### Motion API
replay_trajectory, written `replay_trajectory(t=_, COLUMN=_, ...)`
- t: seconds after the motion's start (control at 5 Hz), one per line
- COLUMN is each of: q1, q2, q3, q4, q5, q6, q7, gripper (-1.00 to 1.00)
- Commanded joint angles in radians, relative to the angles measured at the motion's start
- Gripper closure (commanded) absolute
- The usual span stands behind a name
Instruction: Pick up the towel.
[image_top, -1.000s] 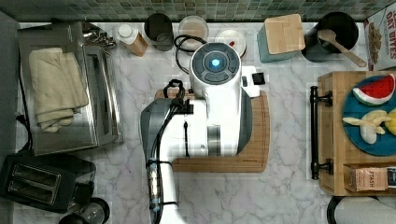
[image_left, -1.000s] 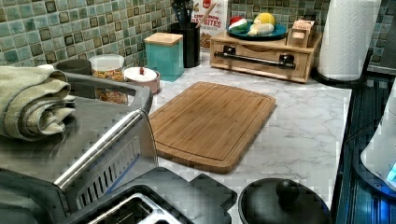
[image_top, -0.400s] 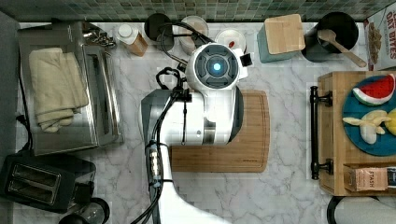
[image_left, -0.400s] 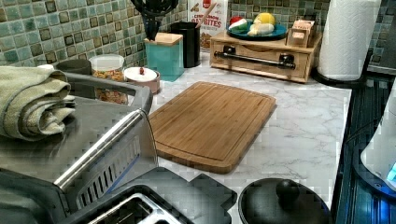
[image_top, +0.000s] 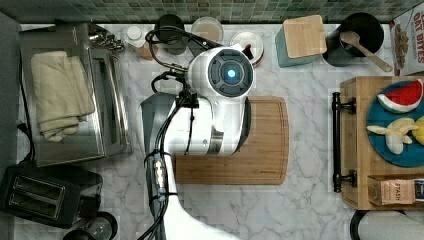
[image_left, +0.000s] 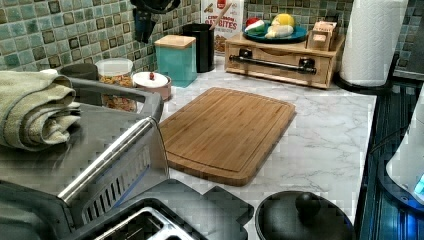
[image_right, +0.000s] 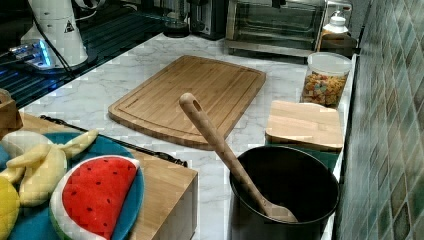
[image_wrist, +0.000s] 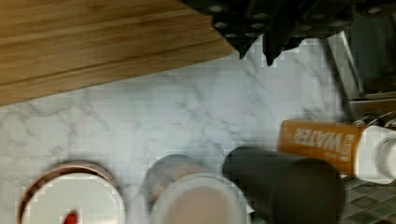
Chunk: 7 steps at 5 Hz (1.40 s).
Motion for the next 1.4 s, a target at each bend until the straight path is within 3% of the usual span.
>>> replay_trajectory(t=0.2, q1=-0.037, q2=-0.023, q3=0.145, q4=0.177, q5=0.252, q6=-0.055, q7=-0.319, gripper=-1.00)
replay_trajectory(t=0.4, q1=-0.017, q2=0.033, q3=0.132, q4=0.244, q5=0.332, q6=-0.128, q7=-0.419, gripper=-1.00)
replay_trajectory(t=0.8, q1=-0.014, q2=0.031, q3=0.185, q4=0.232, q5=0.450, q6=-0.100, q7=-0.583, gripper=-1.00)
replay_trajectory(t=1.4, q1=0.066, q2=0.178, q3=0.273, q4=0.389, q5=0.396, q6=-0.129, q7=-0.496, gripper=-1.00)
